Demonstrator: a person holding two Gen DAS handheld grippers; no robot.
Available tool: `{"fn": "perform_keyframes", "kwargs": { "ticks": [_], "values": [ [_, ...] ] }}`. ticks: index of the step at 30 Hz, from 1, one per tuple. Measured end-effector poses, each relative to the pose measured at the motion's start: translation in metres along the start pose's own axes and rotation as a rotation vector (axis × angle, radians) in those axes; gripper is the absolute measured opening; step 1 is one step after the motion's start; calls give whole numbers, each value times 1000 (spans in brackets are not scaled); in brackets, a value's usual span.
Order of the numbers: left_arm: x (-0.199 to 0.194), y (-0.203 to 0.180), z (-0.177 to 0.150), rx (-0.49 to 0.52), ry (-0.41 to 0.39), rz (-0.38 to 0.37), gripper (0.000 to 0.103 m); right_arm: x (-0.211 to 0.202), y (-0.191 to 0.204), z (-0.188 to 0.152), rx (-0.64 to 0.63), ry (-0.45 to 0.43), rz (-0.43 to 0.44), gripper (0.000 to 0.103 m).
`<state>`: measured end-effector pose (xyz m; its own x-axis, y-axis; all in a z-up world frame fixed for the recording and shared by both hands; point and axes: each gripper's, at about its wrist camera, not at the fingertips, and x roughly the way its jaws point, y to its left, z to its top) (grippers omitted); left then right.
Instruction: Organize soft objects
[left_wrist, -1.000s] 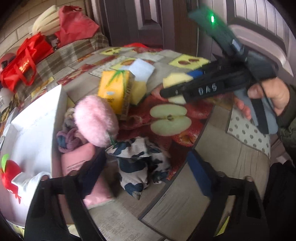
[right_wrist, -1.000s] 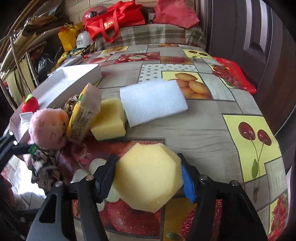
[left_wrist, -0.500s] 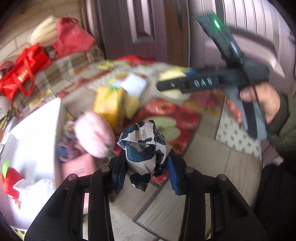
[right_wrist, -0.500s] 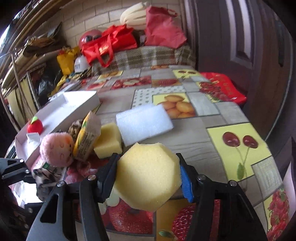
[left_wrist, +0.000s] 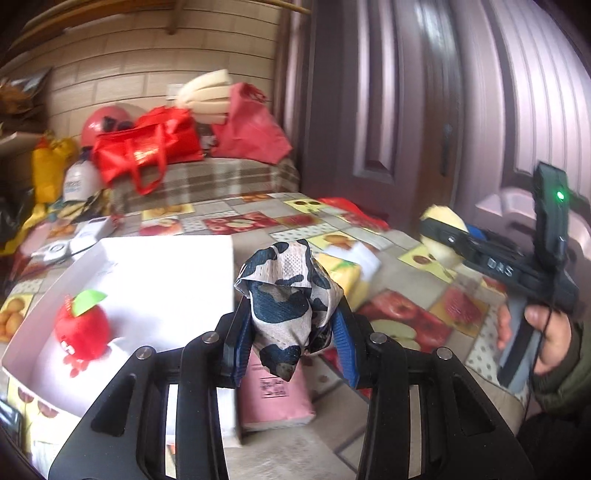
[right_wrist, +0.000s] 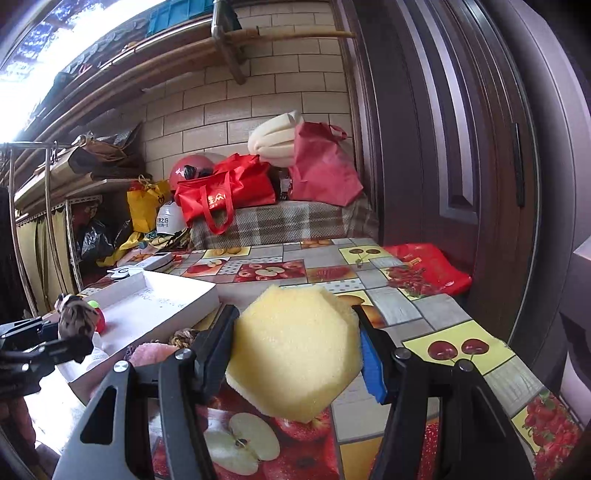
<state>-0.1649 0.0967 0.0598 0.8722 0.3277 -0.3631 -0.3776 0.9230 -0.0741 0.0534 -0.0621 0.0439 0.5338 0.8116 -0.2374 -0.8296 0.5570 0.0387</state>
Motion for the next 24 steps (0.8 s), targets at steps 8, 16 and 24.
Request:
{"fn": "perform_keyframes", "kwargs": {
  "ticks": [8, 16, 24],
  "values": [
    [-9, 17, 0, 4, -47, 85, 39, 6, 17, 0, -17, -2, 15, 61],
    [-13, 46, -4, -29, -62, 175, 39, 6, 23, -1, -16, 3, 25, 61],
    [-12, 52, -4, -43, -60, 186, 39, 14, 40, -2, -40, 27, 63, 61]
  ]
}}
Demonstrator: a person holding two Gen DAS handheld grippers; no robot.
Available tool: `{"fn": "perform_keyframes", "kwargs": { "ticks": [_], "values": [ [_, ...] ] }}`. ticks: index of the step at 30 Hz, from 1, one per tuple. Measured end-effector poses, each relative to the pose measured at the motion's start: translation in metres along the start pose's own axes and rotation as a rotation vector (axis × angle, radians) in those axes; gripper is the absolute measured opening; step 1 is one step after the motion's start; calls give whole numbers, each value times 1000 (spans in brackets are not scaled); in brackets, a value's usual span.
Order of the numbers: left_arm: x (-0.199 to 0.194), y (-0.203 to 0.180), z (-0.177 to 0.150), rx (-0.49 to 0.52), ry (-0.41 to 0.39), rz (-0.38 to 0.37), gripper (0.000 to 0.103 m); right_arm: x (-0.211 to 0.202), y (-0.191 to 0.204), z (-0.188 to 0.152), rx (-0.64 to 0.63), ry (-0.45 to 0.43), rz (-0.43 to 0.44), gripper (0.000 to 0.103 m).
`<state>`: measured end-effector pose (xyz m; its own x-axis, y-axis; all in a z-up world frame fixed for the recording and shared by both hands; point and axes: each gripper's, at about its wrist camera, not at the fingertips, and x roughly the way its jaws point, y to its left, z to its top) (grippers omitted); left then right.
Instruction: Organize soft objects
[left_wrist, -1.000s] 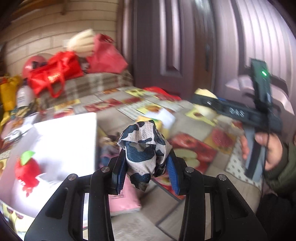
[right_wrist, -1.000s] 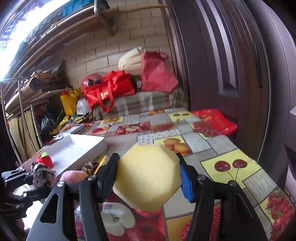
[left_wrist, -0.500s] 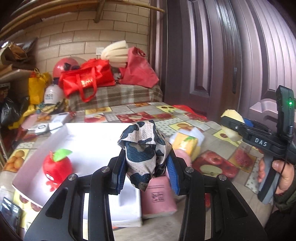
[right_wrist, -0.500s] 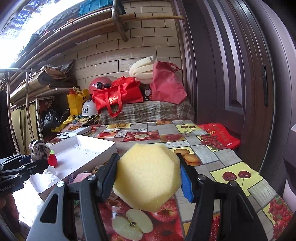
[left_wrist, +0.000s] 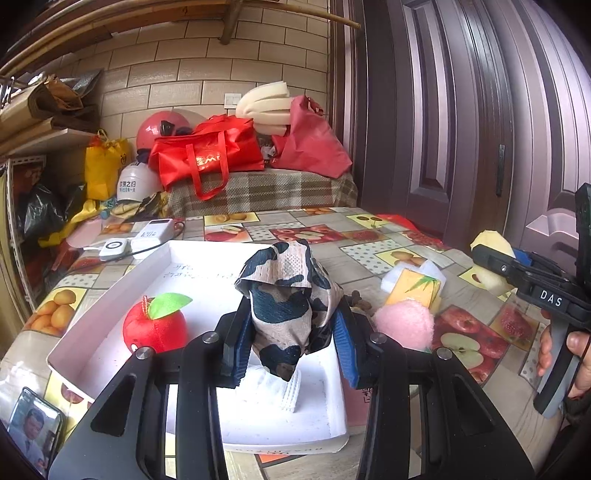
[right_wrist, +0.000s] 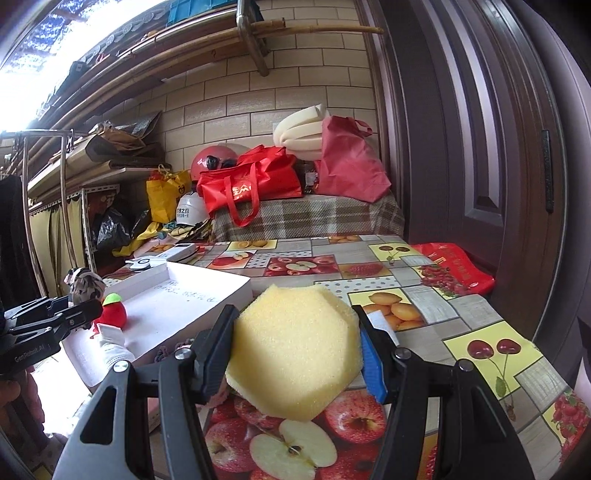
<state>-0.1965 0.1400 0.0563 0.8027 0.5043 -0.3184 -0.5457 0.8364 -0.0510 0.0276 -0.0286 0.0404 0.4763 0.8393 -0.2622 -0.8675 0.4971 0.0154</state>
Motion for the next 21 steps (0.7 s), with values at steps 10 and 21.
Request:
{"fn": "perform_keyframes", "kwargs": {
  "ticks": [10, 21],
  "values": [
    [0, 3, 0, -6, 4, 12, 39, 14, 19, 1, -13, 34, 49, 61],
    [2, 11, 0, -15, 16, 29, 39, 31, 39, -1, -17, 80, 109, 61]
  ]
}}
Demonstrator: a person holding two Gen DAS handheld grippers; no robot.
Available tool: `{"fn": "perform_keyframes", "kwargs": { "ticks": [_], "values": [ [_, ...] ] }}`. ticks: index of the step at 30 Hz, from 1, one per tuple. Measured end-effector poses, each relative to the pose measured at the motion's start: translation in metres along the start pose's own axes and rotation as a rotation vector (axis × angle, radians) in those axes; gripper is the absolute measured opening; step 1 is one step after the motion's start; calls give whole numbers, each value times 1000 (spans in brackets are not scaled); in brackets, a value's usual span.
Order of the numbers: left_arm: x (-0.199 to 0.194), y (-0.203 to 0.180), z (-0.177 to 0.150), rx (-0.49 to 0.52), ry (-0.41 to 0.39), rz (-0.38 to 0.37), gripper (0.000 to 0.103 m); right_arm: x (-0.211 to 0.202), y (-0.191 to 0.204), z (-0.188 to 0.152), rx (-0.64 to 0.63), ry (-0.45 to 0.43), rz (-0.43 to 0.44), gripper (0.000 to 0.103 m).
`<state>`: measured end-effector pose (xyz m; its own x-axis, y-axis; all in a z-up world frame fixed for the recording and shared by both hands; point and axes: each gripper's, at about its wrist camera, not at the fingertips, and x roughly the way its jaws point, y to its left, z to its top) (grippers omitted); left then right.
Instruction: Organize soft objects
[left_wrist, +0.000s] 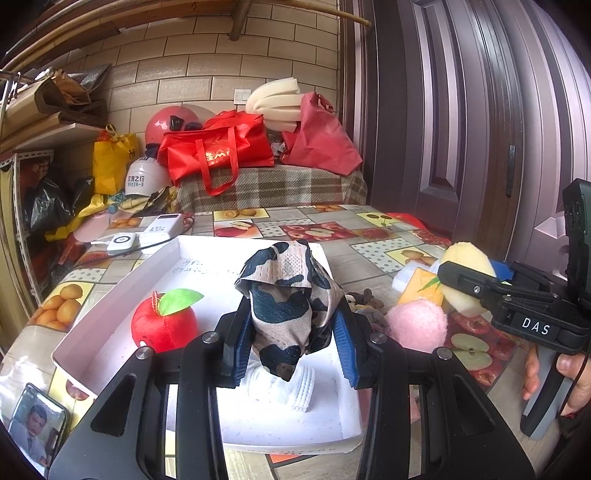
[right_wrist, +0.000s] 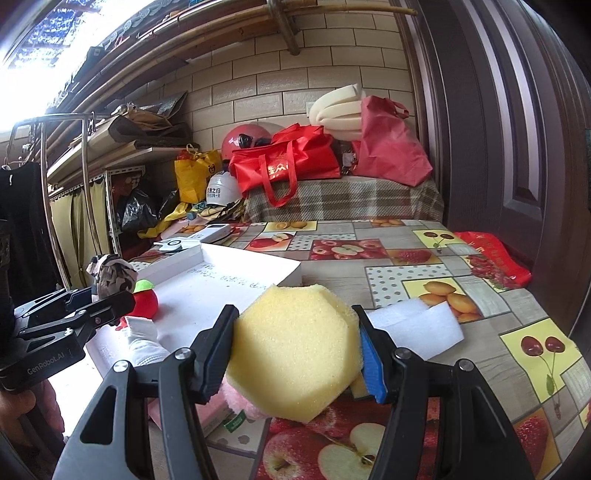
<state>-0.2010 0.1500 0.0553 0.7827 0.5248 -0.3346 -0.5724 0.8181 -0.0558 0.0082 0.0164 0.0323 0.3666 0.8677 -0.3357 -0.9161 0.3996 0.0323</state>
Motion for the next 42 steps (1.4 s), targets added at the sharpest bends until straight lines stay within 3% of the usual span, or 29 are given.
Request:
{"fn": "perform_keyframes", "kwargs": {
  "ticks": [17, 32, 42],
  "values": [
    [5, 19, 1, -28, 1, 46, 39, 25, 26, 1, -35, 33, 34, 61],
    [17, 56, 4, -68, 15, 139, 39, 46, 47, 6, -42, 53, 67, 61],
    [28, 100, 6, -180, 44, 185, 39, 64, 75, 9, -83, 77, 96, 61]
  ]
}}
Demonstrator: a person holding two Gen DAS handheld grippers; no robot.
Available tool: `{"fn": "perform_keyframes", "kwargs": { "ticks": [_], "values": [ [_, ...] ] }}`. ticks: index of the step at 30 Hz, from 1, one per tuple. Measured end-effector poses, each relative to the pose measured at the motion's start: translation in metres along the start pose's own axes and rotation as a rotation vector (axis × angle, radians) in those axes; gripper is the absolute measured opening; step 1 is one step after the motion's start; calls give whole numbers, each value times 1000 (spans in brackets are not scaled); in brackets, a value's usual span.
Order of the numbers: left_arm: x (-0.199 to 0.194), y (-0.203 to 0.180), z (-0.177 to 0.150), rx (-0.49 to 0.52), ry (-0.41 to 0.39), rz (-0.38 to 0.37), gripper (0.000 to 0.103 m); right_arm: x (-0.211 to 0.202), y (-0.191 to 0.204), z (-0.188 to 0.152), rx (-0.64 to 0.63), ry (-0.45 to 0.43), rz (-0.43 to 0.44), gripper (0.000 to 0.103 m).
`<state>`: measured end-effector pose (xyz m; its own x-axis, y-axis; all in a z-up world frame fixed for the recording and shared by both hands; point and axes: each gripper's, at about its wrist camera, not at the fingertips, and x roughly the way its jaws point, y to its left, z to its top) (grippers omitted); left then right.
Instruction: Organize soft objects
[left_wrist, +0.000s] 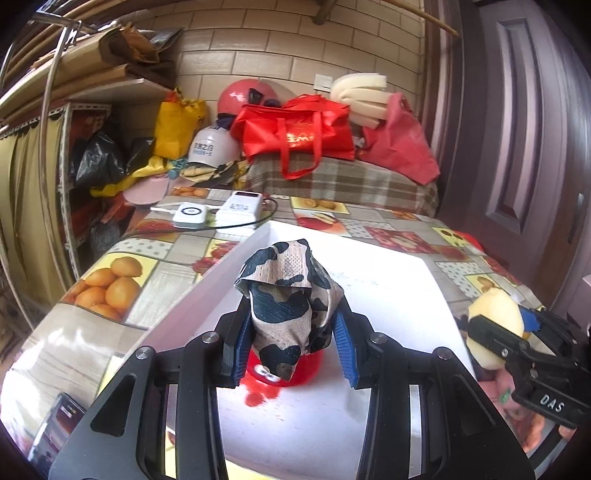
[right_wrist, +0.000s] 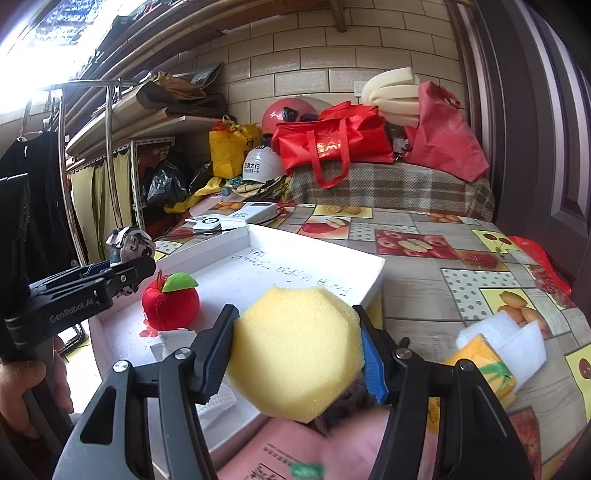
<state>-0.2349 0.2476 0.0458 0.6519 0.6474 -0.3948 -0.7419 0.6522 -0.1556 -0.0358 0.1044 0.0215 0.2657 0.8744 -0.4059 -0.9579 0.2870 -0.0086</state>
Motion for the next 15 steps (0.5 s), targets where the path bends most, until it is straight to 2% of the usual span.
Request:
{"fn": "perform_keyframes", "kwargs": {
  "ticks": [6, 15],
  "values": [
    [9, 6, 3, 6, 17, 20, 39, 9, 6, 3, 2, 16, 8, 61],
    [19, -11, 4, 96, 46, 16, 39, 28, 26, 9, -34, 38, 43, 62]
  ]
}}
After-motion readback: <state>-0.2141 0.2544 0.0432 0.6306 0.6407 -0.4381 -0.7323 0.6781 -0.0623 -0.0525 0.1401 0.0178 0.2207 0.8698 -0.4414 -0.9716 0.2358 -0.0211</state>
